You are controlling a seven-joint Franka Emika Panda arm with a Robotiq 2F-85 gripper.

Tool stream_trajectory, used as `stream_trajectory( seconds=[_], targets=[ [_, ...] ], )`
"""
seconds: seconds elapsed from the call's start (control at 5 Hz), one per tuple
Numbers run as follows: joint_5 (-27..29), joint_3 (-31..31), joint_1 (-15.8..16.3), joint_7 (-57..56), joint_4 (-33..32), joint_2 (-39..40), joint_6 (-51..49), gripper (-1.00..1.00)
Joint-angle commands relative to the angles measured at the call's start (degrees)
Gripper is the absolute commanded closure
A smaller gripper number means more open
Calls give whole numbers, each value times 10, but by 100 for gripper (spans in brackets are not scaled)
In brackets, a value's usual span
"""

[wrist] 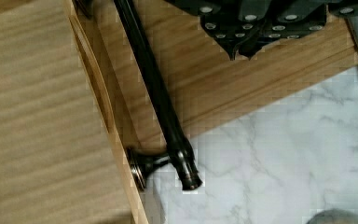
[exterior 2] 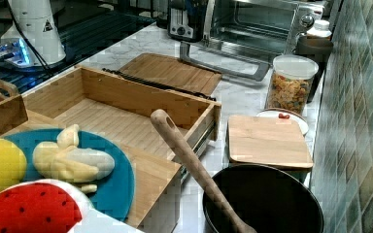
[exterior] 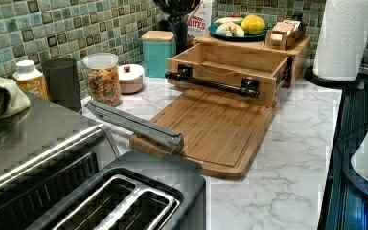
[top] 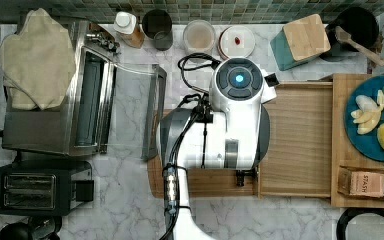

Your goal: Close the drawer.

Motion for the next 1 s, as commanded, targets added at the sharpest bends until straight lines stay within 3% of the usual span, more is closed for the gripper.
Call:
stream_trajectory(
  seconds=[0.2, 1.0],
  targets=[
    [-9, 7, -2, -56, -70, 16, 98, 100],
    [-6, -6, -14, -141, -100, 85, 205, 100]
  ],
)
